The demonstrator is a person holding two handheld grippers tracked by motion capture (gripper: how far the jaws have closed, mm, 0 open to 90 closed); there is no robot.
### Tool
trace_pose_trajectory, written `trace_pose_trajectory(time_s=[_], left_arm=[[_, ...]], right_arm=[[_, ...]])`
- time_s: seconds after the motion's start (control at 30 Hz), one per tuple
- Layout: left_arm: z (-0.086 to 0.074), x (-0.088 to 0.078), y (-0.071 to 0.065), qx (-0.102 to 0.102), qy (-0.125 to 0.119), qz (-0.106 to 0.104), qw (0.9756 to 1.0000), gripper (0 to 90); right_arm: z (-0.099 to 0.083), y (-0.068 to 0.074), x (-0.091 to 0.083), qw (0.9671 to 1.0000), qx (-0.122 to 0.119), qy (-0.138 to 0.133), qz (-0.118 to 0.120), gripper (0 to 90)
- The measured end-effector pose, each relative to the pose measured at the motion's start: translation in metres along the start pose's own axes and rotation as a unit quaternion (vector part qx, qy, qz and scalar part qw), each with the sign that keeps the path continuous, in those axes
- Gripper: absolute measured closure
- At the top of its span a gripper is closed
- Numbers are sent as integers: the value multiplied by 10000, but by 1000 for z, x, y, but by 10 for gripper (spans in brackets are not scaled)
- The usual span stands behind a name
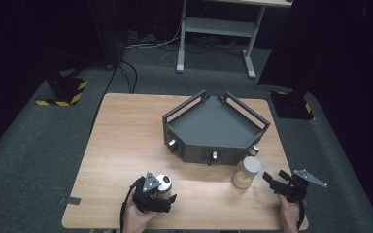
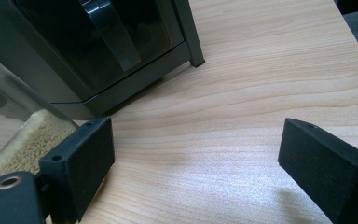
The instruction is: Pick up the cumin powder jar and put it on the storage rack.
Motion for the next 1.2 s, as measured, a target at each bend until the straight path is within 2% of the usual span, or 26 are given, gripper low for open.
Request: trace_pose_trajectory(time_s=[0.03, 0.27, 0.57, 0.97, 1.2], left_arm=[[3, 0, 1, 117, 74, 25, 9999, 79], [8, 7, -6, 298, 116, 175, 9993, 131], [7, 9, -13, 346, 56, 412, 9985, 226], [5, 8, -13, 314, -11, 466, 9984, 307], [6, 9, -13, 373, -14, 462, 9982, 312]], right_arm=[[0, 0, 0, 10000, 12, -8, -1, 96], [-1, -1, 0, 10000, 30, -27, 6, 97], [-1, -1, -1, 10000, 59, -46, 14, 97], [-1, -1, -1, 10000, 60, -40, -3, 97], [0, -1, 0, 10000, 77, -22, -5, 97]])
Point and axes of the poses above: each handheld gripper's, and its own axes: x roughly forward along the jaws, z roughly out of its top, y roughly to its left, the point moved 6 cm from there along x, roughly forward along the jaws, and after that the axes turned 2 degrees about -x, right-handed, at the moved point
